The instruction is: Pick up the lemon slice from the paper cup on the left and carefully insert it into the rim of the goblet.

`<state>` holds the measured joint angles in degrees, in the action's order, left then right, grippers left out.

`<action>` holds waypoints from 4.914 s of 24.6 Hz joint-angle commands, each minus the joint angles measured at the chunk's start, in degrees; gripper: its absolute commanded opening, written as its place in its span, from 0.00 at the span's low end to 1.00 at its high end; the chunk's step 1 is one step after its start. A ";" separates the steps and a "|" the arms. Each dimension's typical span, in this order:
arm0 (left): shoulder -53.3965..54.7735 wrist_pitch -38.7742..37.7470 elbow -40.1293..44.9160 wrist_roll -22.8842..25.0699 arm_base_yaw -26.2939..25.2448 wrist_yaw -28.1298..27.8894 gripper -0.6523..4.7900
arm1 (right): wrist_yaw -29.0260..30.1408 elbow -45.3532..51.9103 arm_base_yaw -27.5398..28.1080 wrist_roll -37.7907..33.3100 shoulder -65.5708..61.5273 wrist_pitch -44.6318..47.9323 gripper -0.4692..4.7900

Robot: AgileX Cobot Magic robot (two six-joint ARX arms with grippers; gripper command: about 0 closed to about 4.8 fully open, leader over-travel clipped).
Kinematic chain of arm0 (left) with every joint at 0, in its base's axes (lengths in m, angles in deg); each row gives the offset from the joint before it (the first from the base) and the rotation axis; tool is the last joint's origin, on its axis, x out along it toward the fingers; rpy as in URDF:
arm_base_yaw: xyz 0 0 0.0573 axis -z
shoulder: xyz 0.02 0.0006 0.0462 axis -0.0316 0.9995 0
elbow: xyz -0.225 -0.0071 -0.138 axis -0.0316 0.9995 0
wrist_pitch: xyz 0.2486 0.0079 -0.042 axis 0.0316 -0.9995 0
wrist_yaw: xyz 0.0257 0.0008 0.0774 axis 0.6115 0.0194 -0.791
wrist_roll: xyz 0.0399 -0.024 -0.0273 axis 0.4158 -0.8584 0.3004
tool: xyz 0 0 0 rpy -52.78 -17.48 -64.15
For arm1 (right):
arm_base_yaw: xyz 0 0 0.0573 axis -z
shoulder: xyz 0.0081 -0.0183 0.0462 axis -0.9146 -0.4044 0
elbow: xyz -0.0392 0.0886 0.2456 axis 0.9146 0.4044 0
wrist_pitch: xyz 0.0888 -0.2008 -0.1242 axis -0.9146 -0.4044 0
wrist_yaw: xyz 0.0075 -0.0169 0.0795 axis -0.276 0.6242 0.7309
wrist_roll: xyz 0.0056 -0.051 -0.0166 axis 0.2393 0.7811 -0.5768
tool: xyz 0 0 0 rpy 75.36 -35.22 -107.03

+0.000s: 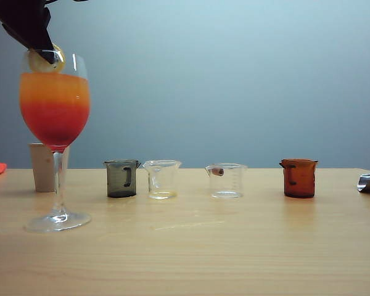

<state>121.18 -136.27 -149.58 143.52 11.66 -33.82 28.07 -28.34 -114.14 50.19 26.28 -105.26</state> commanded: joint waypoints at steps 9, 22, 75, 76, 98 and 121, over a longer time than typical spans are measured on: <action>-0.28 -0.42 -0.28 -0.22 -0.02 0.55 0.36 | 0.33 -0.17 -0.02 0.13 -0.02 0.74 0.09; -0.70 -0.48 -2.93 -0.20 -0.02 3.02 0.36 | 0.33 -0.17 0.00 0.13 -0.07 0.76 0.09; -72.52 45.94 52.43 -48.92 0.09 -19.06 0.11 | -20.09 12.26 -0.02 4.81 9.46 9.75 0.09; -74.66 47.30 54.84 -48.89 0.07 -19.08 0.11 | -20.09 12.26 -0.02 4.81 9.46 9.75 0.09; -89.57 76.59 90.36 -54.23 -0.09 -24.24 0.11 | -20.09 12.24 -0.28 4.81 9.33 8.07 0.09; -89.57 77.99 94.20 -56.78 -7.13 -26.08 0.11 | -20.09 12.24 -0.28 4.81 9.33 8.07 0.09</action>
<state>31.61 -58.70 -55.16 86.93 4.60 -59.77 8.07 -15.84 -114.40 55.13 35.57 -97.79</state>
